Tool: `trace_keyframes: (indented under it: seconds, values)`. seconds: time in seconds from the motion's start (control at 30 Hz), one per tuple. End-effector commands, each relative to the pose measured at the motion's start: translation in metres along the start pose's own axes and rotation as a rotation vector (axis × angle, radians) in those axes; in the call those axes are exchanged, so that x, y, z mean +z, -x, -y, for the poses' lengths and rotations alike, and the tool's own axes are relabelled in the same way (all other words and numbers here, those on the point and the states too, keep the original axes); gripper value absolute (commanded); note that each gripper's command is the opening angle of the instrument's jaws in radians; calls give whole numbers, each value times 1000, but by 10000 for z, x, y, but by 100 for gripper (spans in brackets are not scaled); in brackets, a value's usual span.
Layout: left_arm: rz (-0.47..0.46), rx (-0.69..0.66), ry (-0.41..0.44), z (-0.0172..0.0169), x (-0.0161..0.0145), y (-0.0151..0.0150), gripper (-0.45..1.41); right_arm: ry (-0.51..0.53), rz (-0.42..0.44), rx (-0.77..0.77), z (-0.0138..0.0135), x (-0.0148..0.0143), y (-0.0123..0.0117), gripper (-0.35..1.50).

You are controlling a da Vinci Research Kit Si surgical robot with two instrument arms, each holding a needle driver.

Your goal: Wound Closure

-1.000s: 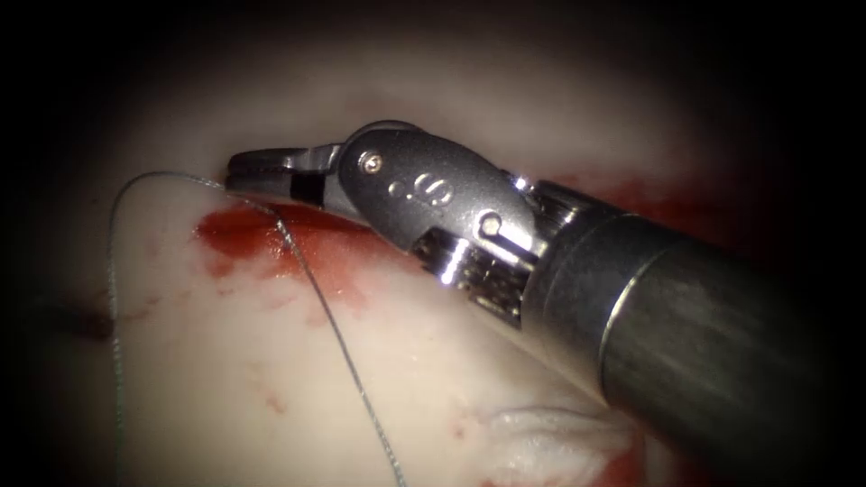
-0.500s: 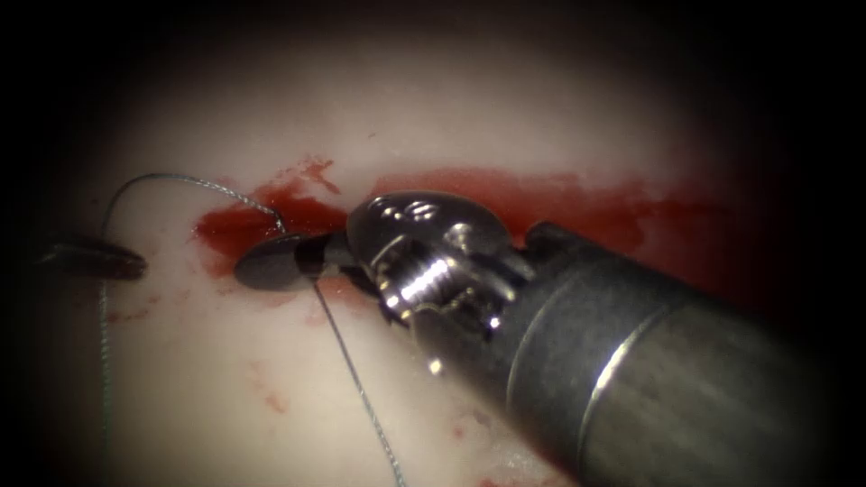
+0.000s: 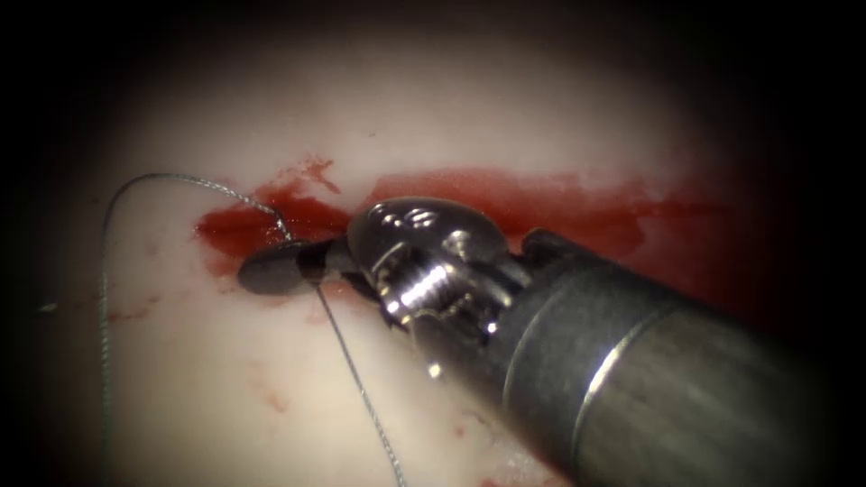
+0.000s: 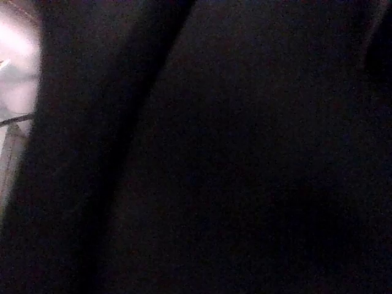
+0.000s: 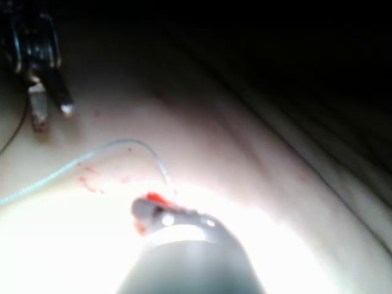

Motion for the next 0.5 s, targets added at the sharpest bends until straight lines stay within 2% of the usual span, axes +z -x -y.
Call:
trace_keyframes:
  seconds: [0.03, 0.2, 0.5]
  values:
    - [-8, 12, 4, 9, 4, 6, 81, -2, -3, -3, -1, 6, -11, -35]
    - [-44, 7, 19, 0, 29, 3, 84, -6, 1, -9, 1, 7, -11, -35]
    - [-78, -5, 30, -4, 36, 1, 86, -7, 2, -16, 4, 8, -10, -35]
